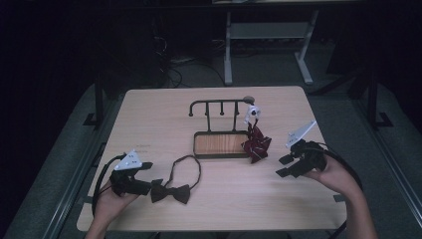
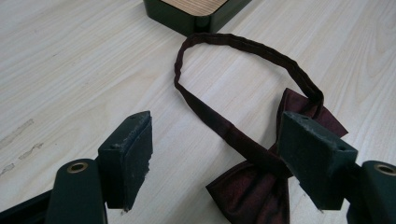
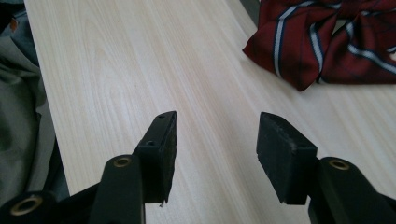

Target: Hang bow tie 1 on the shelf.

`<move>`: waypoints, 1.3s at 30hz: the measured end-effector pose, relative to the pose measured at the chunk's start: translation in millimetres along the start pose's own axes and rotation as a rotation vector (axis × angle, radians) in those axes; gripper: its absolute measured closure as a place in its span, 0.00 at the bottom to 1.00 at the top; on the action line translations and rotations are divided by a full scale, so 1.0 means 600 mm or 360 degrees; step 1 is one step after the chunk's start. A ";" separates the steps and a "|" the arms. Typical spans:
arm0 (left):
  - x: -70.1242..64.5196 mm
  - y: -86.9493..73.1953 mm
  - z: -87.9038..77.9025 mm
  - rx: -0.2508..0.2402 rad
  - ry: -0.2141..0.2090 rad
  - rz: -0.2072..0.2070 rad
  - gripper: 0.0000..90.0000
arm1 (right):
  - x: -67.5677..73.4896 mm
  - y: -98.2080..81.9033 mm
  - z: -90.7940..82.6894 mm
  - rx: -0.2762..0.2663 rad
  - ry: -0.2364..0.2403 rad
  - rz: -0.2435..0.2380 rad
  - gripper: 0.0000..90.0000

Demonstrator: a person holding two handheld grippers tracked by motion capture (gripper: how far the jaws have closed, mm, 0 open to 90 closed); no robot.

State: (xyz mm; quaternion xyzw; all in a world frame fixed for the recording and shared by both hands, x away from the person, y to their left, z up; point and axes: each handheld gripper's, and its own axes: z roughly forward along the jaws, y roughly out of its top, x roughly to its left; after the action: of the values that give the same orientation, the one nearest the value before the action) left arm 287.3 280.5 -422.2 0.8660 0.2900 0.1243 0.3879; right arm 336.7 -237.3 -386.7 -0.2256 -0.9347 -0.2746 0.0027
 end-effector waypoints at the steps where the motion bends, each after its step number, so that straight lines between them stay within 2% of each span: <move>1: 0.000 0.000 0.000 0.0001 -0.0001 -0.0001 0.29 | 0.001 -0.001 0.002 0.0002 -0.0005 -0.0004 0.52; 4: 0.001 0.001 0.000 0.0000 -0.0003 -0.0005 0.29 | 0.006 -0.005 0.006 0.0006 -0.0004 0.0022 0.51; 7: 0.002 0.002 0.000 0.0006 -0.0007 -0.0003 0.30 | 0.009 -0.011 0.013 -0.0010 -0.0017 0.0008 0.49; 11: 0.002 0.008 0.000 0.0006 -0.0013 0.0005 0.29 | 0.016 -0.021 0.022 -0.0010 -0.0014 0.0029 0.48; 12: 0.001 0.010 0.000 0.0009 -0.0021 0.0001 0.30 | 0.017 -0.023 0.024 -0.0017 -0.0017 0.0013 0.48; 13: 0.001 0.012 0.001 0.0007 -0.0033 0.0000 0.30 | 0.021 -0.025 0.023 -0.0016 -0.0012 0.0039 0.48; 14: 0.002 0.014 0.001 0.0013 -0.0038 0.0011 0.30 | 0.023 -0.028 0.025 -0.0039 -0.0008 0.0033 0.48; 20: 0.003 0.036 0.008 0.0064 -0.0088 0.0055 0.35 | 0.028 -0.035 0.032 -0.0007 -0.0006 0.0040 0.47; 25: 0.010 0.051 0.020 0.0124 -0.0099 0.0085 0.38 | 0.029 -0.040 0.033 -0.0017 0.0002 0.0037 0.48; 29: 0.019 0.061 0.029 0.0163 -0.0113 0.0079 0.41 | 0.029 -0.045 0.032 -0.0022 -0.0006 0.0043 0.48; 33: 0.026 0.073 0.038 0.0193 -0.0115 0.0099 0.43 | 0.030 -0.048 0.033 0.0007 -0.0037 0.0058 0.46; 37: 0.030 0.087 0.055 0.0269 -0.0141 0.0102 0.46 | 0.031 -0.050 0.033 0.0005 -0.0049 0.0065 0.43; 39: 0.032 0.090 0.064 0.0281 -0.0160 0.0108 0.48 | 0.030 -0.051 0.032 -0.0001 -0.0051 0.0063 0.43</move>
State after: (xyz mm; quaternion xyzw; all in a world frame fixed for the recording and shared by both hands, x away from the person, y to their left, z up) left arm 341.7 240.2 -408.0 0.9113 0.2504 0.0677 0.3198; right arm 309.9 -242.5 -416.5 -0.2485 -0.9298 -0.2714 -0.0067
